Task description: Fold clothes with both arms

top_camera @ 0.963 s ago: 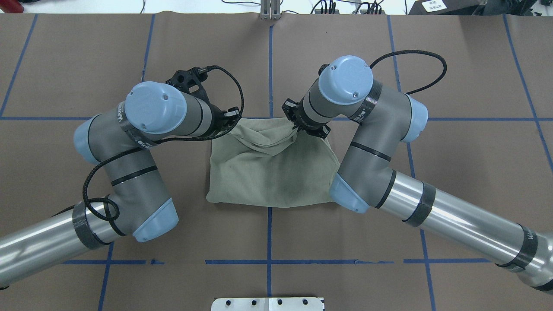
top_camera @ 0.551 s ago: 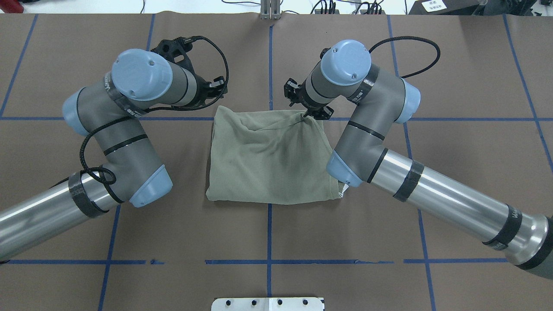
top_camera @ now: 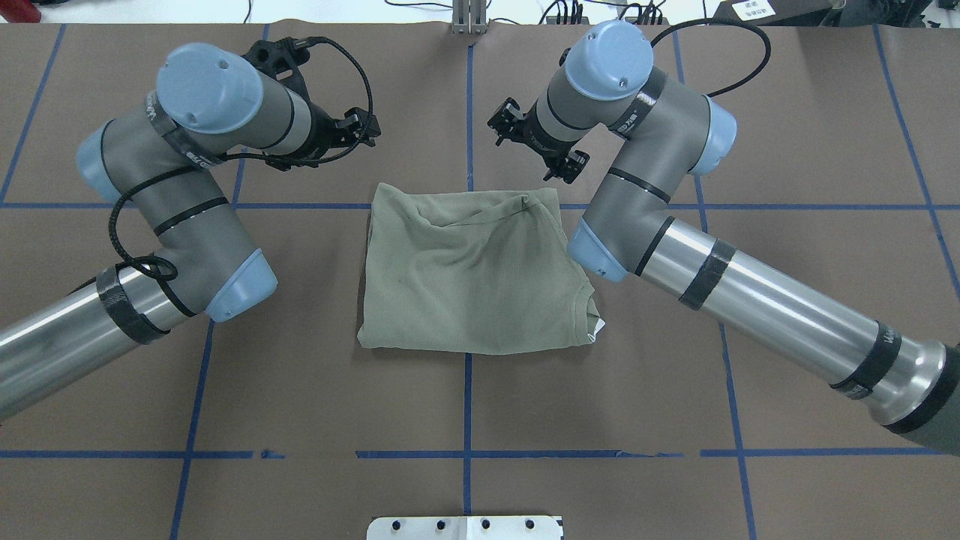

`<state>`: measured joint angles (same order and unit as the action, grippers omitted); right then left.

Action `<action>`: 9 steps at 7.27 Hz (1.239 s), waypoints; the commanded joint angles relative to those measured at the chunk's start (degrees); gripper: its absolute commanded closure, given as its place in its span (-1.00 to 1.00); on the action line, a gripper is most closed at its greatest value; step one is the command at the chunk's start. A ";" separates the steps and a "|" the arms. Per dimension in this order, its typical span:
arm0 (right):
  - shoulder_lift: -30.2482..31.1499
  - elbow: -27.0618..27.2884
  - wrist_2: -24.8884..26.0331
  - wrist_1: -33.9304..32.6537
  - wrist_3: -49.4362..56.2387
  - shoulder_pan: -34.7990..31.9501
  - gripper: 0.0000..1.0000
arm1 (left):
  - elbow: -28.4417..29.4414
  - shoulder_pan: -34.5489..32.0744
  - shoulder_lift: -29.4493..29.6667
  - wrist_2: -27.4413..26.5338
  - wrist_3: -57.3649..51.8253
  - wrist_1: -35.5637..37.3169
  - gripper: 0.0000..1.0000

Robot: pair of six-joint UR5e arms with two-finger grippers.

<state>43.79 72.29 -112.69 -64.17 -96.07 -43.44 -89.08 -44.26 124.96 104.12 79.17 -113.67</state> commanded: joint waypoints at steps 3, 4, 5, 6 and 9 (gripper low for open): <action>9.26 8.00 -7.01 -9.16 22.59 -9.18 -1.00 | -8.64 -10.29 -12.69 6.79 -18.03 0.90 -1.00; 12.95 12.57 -8.85 -15.57 33.47 -13.38 -1.00 | -10.92 -13.63 -16.12 6.89 -25.31 3.43 -1.00; 16.56 16.18 -10.78 -20.24 43.07 -17.95 -1.00 | -13.03 -17.75 -18.15 6.89 -35.57 7.89 -1.00; 20.42 19.00 -12.02 -22.46 51.60 -21.82 -1.00 | -15.57 -22.75 -21.22 7.24 -44.72 11.94 -1.00; 32.11 22.45 -17.62 -25.90 77.95 -33.24 -1.00 | -14.64 -38.48 -28.62 17.31 -72.91 16.61 -1.00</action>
<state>71.07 93.46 -127.08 -88.42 -29.89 -71.40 -104.29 -76.36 98.42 117.24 14.04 -99.69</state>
